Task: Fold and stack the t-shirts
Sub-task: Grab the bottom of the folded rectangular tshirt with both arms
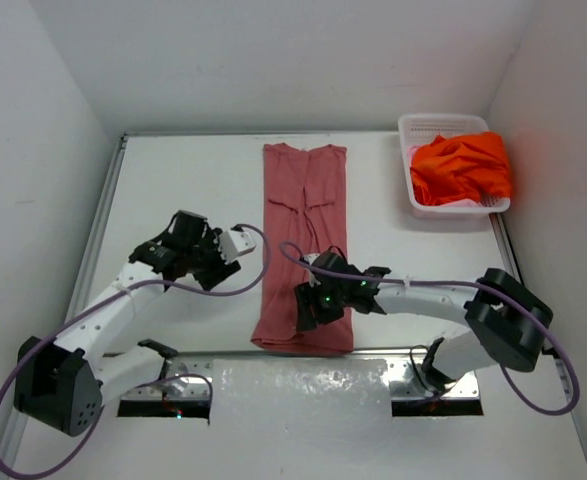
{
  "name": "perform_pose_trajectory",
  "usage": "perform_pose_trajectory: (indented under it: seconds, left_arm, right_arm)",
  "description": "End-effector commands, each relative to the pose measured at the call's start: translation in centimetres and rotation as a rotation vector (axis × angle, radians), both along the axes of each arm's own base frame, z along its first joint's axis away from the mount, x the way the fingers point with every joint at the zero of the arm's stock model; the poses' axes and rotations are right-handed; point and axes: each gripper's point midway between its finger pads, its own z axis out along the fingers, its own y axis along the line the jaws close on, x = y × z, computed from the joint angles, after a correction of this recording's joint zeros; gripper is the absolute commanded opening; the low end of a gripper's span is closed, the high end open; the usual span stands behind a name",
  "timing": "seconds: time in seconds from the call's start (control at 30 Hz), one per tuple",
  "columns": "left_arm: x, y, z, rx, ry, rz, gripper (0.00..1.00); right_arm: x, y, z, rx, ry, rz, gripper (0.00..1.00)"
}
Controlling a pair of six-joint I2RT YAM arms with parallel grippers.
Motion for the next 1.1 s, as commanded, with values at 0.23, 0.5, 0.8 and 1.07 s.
perform_pose_trajectory:
  seconds: [0.23,0.5,0.8,1.07]
  left_arm:
    - [0.4,-1.1,-1.1,-0.081,0.000,0.053,0.54]
    - [1.1,-1.7,0.2,-0.141,-0.040,0.087,0.53]
    - [0.8,-1.9,0.2,-0.139,-0.025,0.060,0.52]
    - [-2.3,-5.3,0.4,-0.157,0.048,-0.180,0.45]
  right_arm:
    - [-0.1,2.8,0.0,0.034,0.026,-0.147,0.53]
    - [0.2,3.9,-0.5,0.035,0.048,-0.184,0.40]
    - [-0.2,2.7,-1.2,-0.015,0.066,-0.206,0.00]
    - [-2.3,-0.2,-1.1,-0.012,0.097,-0.227,0.00]
